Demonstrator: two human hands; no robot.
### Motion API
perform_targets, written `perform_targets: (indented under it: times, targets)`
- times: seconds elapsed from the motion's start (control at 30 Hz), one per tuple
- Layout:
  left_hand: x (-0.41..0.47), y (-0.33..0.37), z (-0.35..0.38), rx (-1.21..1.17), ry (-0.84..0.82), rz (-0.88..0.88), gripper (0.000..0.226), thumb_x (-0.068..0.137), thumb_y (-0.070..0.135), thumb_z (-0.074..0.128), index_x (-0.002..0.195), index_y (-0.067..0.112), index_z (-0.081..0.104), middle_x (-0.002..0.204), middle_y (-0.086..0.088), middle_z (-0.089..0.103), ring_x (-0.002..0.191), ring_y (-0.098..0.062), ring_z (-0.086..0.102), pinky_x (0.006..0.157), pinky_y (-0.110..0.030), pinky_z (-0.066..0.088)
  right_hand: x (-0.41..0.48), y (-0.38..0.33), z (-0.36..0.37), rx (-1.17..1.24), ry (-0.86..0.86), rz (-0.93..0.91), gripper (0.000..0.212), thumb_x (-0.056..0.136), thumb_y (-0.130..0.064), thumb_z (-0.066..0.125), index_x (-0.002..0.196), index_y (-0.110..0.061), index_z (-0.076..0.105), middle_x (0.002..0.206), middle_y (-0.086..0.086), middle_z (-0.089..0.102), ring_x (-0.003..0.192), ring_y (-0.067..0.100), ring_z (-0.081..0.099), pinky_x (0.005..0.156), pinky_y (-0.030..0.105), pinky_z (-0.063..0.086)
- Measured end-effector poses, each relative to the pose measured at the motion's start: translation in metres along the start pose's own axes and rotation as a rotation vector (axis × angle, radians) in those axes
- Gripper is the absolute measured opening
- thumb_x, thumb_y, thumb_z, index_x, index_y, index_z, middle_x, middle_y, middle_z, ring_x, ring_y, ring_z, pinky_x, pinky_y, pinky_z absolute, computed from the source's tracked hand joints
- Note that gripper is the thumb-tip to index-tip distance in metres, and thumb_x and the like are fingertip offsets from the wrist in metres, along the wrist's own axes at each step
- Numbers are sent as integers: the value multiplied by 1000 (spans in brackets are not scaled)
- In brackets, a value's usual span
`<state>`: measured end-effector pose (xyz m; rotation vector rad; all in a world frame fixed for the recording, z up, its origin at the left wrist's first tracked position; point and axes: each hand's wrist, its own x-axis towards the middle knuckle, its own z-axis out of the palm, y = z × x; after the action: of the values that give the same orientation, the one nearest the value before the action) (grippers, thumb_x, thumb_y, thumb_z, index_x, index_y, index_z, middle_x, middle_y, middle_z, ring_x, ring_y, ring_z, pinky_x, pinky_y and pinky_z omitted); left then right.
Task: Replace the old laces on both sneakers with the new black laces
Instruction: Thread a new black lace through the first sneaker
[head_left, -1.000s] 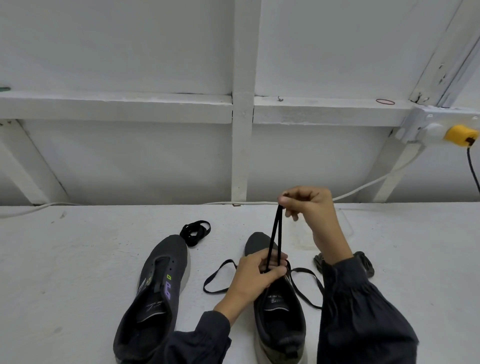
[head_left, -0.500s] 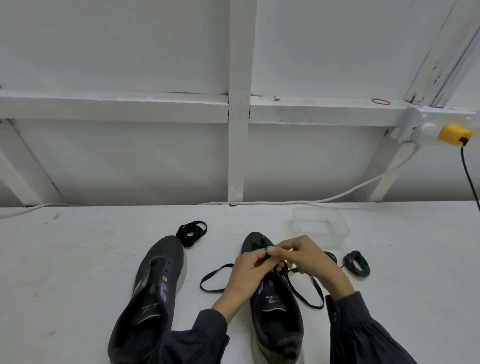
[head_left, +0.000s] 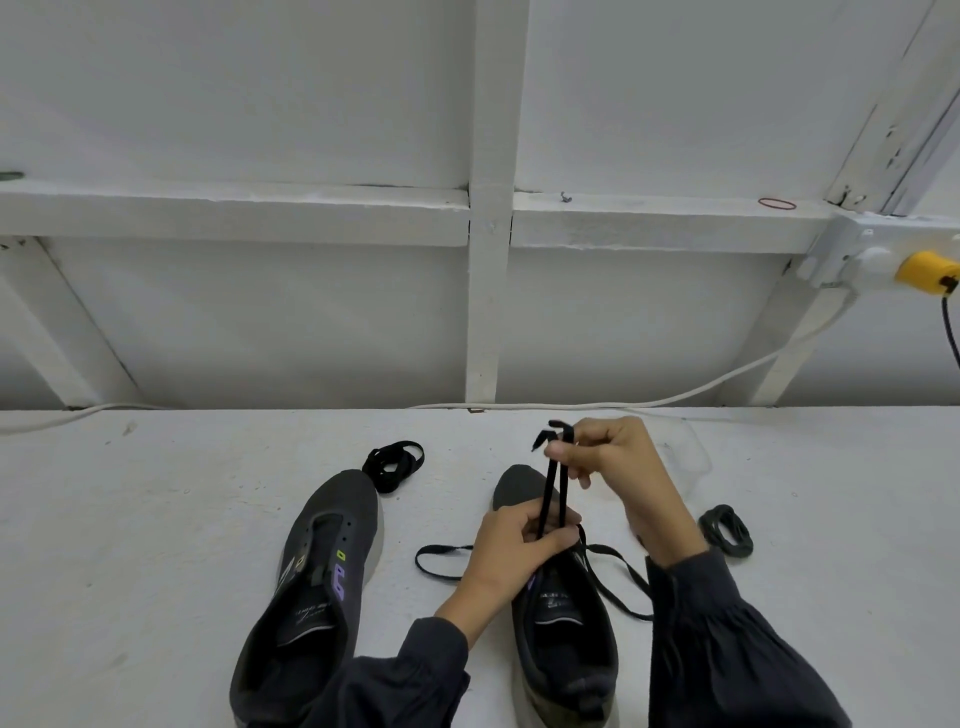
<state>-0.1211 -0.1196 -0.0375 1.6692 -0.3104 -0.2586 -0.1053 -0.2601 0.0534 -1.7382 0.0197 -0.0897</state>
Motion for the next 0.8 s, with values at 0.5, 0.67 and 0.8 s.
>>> perform_targets:
  times: [0.5, 0.67, 0.8]
  targets:
    - [0, 2, -3, -82, -7, -30, 14, 92, 13, 65, 97, 2, 73, 82, -5, 73, 78, -10, 68, 82, -20, 53, 45, 8, -9, -101, -105, 201, 33, 90, -23, 69, 103, 8, 68, 89, 16, 68, 61, 20, 70, 53, 25, 55]
    - [2, 1, -2, -63, 11, -39, 16, 92, 16, 66, 96, 3, 74, 84, -6, 75, 79, -11, 69, 79, -20, 53, 11, 30, -21, -516, -405, 429, 59, 89, -59, 58, 76, -4, 73, 79, 14, 74, 58, 19, 65, 47, 21, 42]
    - [3, 1, -2, -27, 18, -35, 18, 91, 20, 67, 93, 4, 74, 84, -6, 76, 80, -14, 70, 78, -21, 53, -11, 34, -12, -257, -268, 288, 46, 87, -40, 69, 85, 5, 70, 54, 2, 57, 54, 10, 45, 48, 19, 28]
